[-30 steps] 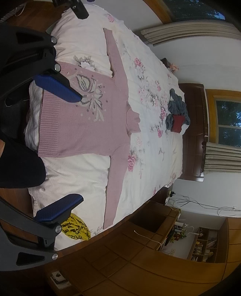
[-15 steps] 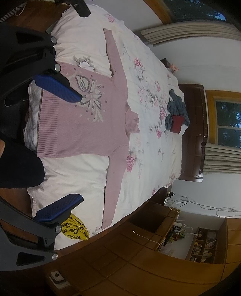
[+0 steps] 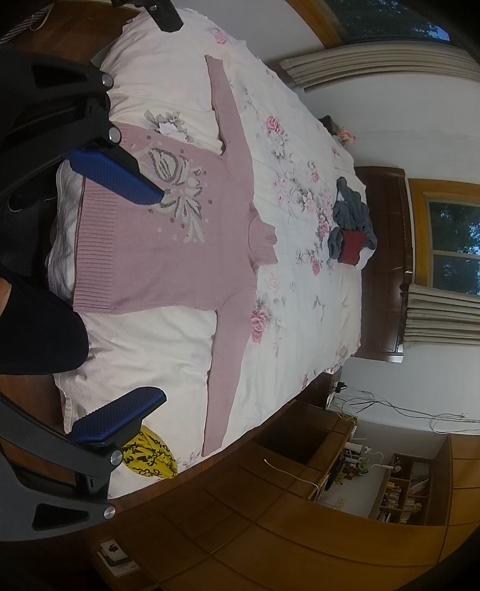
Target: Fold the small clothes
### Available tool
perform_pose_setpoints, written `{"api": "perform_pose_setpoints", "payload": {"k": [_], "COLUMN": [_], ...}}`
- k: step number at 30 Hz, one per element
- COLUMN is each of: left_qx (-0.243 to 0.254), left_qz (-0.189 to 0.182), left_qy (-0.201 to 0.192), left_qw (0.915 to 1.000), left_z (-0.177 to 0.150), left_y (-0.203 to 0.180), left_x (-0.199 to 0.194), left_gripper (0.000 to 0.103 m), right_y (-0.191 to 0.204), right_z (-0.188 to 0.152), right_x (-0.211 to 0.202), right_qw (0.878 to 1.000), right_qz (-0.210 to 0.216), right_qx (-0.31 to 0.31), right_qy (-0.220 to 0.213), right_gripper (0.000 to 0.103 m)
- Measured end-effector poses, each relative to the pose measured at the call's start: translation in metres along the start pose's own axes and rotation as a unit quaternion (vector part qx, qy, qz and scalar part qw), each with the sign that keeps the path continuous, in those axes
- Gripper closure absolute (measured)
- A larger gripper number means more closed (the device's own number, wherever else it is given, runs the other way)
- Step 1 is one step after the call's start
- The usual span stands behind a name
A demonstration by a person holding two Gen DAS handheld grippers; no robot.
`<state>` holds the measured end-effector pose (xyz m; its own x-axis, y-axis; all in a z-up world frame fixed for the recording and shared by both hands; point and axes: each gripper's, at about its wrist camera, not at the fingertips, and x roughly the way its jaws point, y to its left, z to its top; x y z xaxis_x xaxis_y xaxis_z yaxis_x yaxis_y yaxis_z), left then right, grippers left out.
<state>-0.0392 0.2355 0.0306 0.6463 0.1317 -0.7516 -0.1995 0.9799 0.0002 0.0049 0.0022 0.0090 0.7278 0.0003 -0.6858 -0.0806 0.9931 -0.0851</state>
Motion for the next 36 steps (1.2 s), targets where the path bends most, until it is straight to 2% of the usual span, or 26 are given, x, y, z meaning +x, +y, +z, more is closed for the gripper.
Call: {"api": "perform_pose_setpoints", "payload": {"k": [36], "left_qx": [-0.003], "left_qz": [-0.003], "left_qy": [0.014], "left_qw": [0.9999], "left_z": [-0.007], "left_y": [-0.005], "left_x": [0.013], "left_gripper": [0.003], "right_y": [-0.006], "right_z": [-0.008], "right_x": [0.005], "right_qw": [1.000], "right_qz": [-0.006], "right_qx": [0.000], "right_qy": [-0.002], "right_gripper": [0.004]}}
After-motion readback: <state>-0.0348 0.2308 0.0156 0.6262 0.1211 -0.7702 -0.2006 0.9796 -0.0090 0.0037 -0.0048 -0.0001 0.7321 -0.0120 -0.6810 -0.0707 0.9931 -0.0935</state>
